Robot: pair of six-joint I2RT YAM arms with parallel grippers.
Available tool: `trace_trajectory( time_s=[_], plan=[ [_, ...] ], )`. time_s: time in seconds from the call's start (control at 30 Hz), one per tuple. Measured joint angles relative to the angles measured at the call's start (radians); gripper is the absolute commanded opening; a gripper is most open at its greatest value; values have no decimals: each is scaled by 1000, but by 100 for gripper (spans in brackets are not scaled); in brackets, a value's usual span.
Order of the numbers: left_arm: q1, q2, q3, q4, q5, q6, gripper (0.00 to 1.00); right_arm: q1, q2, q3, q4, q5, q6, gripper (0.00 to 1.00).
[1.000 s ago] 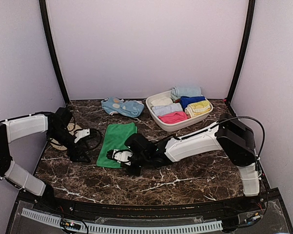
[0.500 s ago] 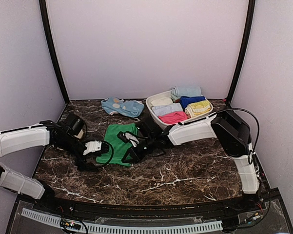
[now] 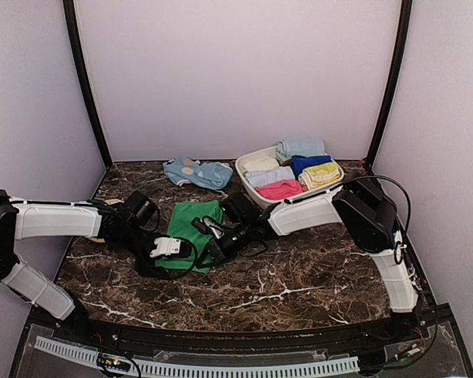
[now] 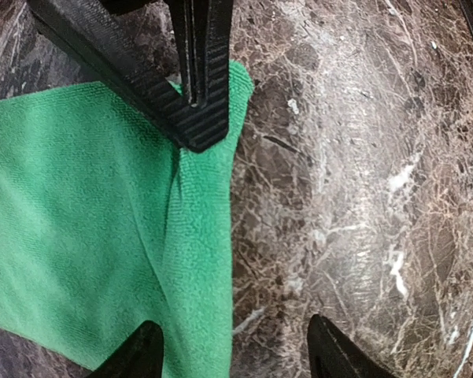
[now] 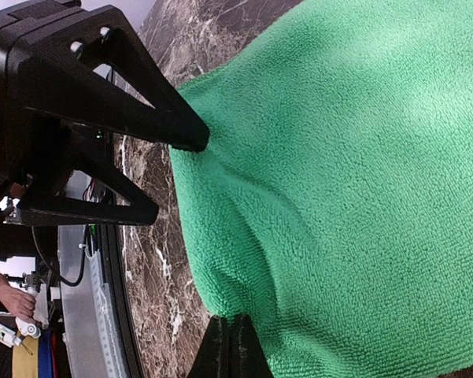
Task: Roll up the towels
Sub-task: Roll the towel at the center of the board.
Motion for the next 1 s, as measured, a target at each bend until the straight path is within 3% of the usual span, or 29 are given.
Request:
trace_trajectory(
  time_s=[0.13, 0.3, 0.4, 0.5, 0.53, 0.63, 0.7, 0.87, 1.0],
  plan=[
    [-1, 0, 0, 42, -11, -1, 56, -9, 0, 2, -1, -29, 29, 0],
    [-2, 6, -5, 71, -20, -5, 31, -16, 0, 5, -1, -56, 55, 0],
    [-4, 16, -10, 77, -29, 3, 25, -22, 0, 8, 0, -62, 63, 0],
    [-4, 26, -15, 79, -34, 3, 2, -26, 0, 8, 0, -64, 66, 0],
    [-4, 29, -15, 81, -34, 2, 0, -27, 0, 8, 1, -66, 68, 0],
    [-4, 36, -14, 82, -33, -5, 0, -29, 0, 8, 0, -72, 69, 0],
    [-4, 43, -11, 80, -29, -10, 0, -31, 0, 8, 0, -74, 66, 6],
    [-3, 58, 28, 24, 8, -27, 0, -33, -38, -29, -7, -45, 18, 22],
    [-3, 54, 64, -55, 66, -46, 0, -37, -144, -126, -13, 25, -56, 42]
  ],
)
